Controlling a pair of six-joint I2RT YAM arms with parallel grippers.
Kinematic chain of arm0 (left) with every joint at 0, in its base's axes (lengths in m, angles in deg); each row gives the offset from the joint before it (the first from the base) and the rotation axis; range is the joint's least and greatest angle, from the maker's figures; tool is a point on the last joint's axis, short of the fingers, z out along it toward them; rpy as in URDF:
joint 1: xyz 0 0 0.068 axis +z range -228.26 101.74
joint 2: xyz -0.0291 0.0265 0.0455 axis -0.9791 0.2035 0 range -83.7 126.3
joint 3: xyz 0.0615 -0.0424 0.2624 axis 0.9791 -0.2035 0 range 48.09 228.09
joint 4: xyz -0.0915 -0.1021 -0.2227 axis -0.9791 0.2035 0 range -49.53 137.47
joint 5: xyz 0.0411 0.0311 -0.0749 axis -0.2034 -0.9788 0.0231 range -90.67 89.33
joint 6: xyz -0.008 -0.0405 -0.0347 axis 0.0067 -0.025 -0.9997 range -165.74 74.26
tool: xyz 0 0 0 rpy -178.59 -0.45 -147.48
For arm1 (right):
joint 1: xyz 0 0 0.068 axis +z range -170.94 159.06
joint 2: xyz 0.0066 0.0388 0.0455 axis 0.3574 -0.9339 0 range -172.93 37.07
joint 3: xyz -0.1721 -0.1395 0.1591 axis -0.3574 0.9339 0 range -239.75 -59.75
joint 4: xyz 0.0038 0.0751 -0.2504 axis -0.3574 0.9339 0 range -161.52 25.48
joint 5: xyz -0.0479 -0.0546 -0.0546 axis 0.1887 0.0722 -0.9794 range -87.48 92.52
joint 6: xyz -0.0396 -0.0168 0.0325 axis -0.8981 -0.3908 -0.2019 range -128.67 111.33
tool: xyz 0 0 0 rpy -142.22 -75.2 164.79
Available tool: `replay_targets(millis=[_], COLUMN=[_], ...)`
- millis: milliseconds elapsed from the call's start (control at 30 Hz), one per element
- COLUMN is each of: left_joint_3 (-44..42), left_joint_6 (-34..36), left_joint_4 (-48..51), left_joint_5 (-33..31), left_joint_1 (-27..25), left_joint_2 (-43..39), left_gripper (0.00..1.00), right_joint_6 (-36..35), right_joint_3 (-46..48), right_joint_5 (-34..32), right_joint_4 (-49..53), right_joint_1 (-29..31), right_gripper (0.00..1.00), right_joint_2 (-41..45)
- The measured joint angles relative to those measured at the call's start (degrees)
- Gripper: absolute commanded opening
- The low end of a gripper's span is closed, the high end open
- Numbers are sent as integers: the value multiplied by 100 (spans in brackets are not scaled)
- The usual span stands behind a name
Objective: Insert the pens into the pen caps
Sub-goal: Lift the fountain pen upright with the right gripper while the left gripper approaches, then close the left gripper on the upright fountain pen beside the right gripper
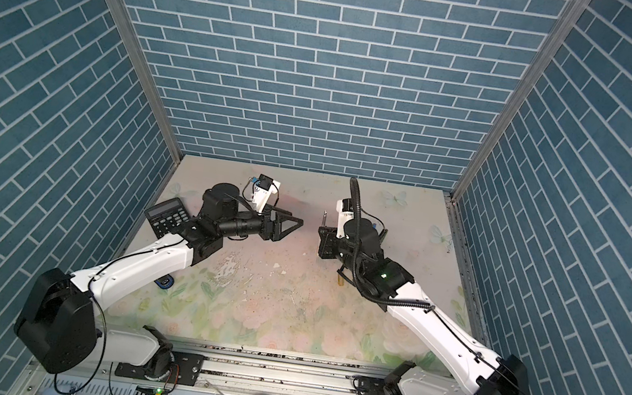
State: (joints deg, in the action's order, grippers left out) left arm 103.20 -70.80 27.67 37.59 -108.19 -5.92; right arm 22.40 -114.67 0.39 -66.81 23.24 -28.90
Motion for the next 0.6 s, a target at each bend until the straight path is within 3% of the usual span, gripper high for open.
replay_targets(millis=[167, 600], left_joint_3=[345, 219], left_joint_6=[431, 400], left_joint_4=[149, -332], left_joint_5=[352, 1202], left_joint_1=[-258, -328], left_joint_2=[391, 640], left_gripper=[70, 64], right_joint_6=[0, 90], right_joint_3=[306, 605], right_joint_5=[15, 374], right_joint_4=[-599, -1449], right_joint_1=[-26, -35], right_gripper=[8, 6], right_joint_2=[452, 546])
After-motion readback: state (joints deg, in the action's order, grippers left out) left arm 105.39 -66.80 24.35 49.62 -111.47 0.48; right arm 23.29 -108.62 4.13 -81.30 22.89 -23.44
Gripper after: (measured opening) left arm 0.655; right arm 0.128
